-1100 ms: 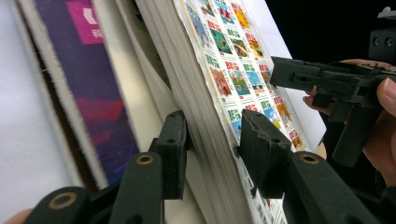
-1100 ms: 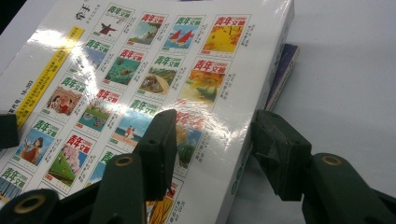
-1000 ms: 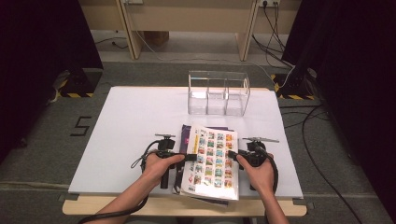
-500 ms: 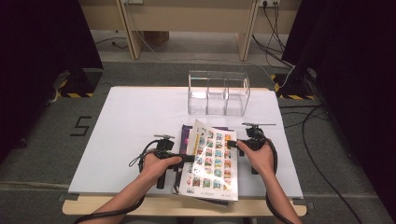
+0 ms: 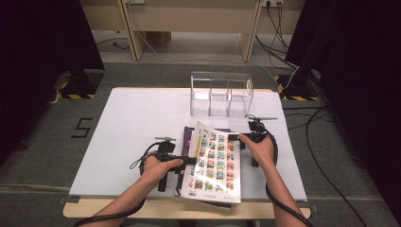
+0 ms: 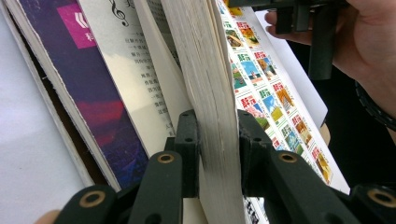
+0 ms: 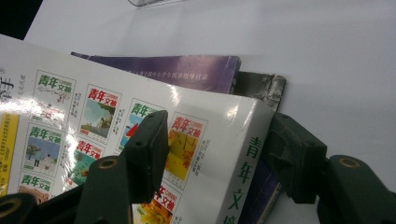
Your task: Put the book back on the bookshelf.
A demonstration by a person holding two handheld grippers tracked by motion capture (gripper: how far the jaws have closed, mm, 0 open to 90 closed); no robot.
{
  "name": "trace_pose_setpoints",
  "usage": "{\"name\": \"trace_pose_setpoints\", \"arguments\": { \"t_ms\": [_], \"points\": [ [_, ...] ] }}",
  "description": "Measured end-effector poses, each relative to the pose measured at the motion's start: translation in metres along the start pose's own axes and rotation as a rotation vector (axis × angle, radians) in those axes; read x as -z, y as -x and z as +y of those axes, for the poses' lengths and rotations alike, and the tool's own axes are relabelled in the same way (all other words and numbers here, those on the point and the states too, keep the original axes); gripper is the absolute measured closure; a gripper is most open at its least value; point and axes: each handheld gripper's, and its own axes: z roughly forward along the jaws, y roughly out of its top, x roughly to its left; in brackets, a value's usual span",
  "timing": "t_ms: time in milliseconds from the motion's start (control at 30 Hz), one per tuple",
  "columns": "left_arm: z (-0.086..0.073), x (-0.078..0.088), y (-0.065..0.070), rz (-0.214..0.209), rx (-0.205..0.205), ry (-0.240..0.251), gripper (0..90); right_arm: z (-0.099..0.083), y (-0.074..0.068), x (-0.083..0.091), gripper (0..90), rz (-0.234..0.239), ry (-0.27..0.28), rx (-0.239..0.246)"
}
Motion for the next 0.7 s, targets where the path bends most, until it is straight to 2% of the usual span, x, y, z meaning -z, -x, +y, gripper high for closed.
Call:
{"name": "trace_pose_setpoints", "arguments": {
  "t_ms": [100,167,200,300,433,467,567,600,700],
  "points": [
    [0.000,0.000,0.001,0.002,0.001,0.003,73.1,0.000,-0.001,0.000,44.0,-0.005,-0.001,-0.008],
    [0.001,0.000,0.000,-0.001,0.008,0.000,72.9,0.000,-0.001,0.001,48.3,0.007,0.000,-0.038],
    [0.001,0.000,-0.002,0.000,0.016,-0.001,72.5,-0.001,-0.003,0.005,52.4,0.018,0.010,-0.037],
    [0.001,0.001,-0.002,0.004,0.023,-0.006,72.3,-0.001,-0.006,0.009,55.4,0.025,0.020,-0.028],
    [0.000,0.001,-0.003,0.006,0.033,0.000,72.3,-0.002,-0.011,0.016,59.7,0.050,0.002,-0.028],
    [0.000,0.001,-0.003,0.007,0.034,0.001,72.2,-0.004,-0.011,0.017,60.3,0.066,-0.010,-0.033],
    [0.001,0.001,-0.003,0.006,0.034,-0.002,72.2,-0.005,-0.011,0.016,60.2,0.071,-0.017,-0.045],
    [0.001,0.001,-0.003,0.007,0.034,-0.009,72.0,-0.005,-0.009,0.013,59.3,0.078,-0.034,-0.068],
    [0.002,0.001,-0.003,0.009,0.034,-0.009,71.9,-0.006,-0.007,0.009,56.7,0.073,-0.044,-0.071]
  ]
}}
